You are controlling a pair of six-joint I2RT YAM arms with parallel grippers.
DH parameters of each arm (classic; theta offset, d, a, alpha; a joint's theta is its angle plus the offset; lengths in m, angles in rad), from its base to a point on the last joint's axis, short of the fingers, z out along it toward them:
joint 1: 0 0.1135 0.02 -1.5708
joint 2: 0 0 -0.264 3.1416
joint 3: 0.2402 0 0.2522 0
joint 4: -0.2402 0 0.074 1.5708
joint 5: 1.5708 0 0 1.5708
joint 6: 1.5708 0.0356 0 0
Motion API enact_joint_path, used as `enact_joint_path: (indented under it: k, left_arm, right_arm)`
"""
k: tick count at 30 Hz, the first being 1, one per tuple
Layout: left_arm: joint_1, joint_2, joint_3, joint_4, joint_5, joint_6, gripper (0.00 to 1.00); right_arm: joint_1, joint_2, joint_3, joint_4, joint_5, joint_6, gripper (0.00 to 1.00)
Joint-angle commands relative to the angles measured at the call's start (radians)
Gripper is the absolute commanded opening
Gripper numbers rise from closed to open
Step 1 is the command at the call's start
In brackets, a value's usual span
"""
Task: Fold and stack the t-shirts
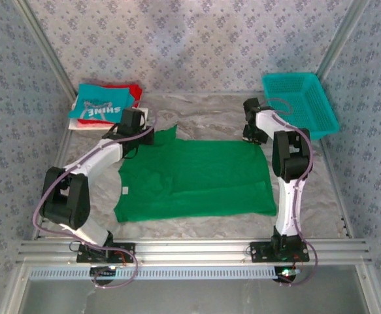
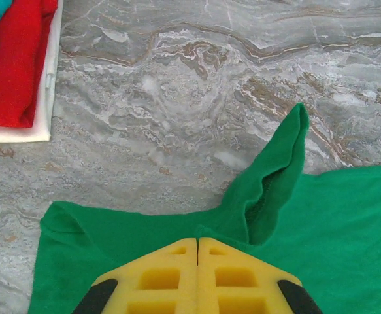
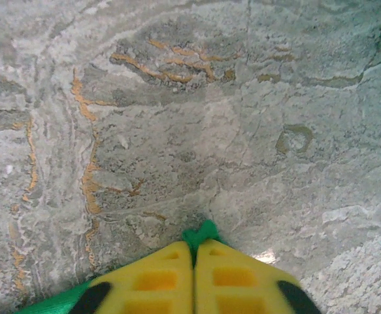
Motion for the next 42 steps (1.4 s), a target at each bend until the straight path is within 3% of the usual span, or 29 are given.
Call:
enact_joint_path:
  k: [1,14,20,27,34,42]
  left_arm:
    - [0.018,-0.036,0.030,0.022,-0.022,0.023,0.00]
    - [0.047,0.140,0.267,-0.018,-0.023,0.151,0.00]
    - [0.058,0.183,0.363,-0.038,-0.021,0.180,0.00]
    - [0.058,0.043,0.218,0.013,-0.008,0.169,0.00]
    - [0.049,-0.172,-0.040,0.043,0.036,0.112,0.00]
    - [0.023,-0.362,-0.209,0.004,0.031,0.074,0.00]
  right_arm:
    - [-0.003,-0.013,0.015,-0.012,0.016,-0.001,0.00]
    - [-0.026,-0.082,0.016,0.002,0.045,0.011,0.00]
    - [-0.050,-0.123,-0.007,0.078,-0.024,0.013,0.00]
    - [-0.067,-0.244,-0.156,0.211,-0.075,0.032,0.00]
    - [-0.078,-0.386,-0.344,0.320,-0.091,0.038,0.00]
    - [-0.085,-0.408,-0.407,0.403,-0.101,-0.044,0.00]
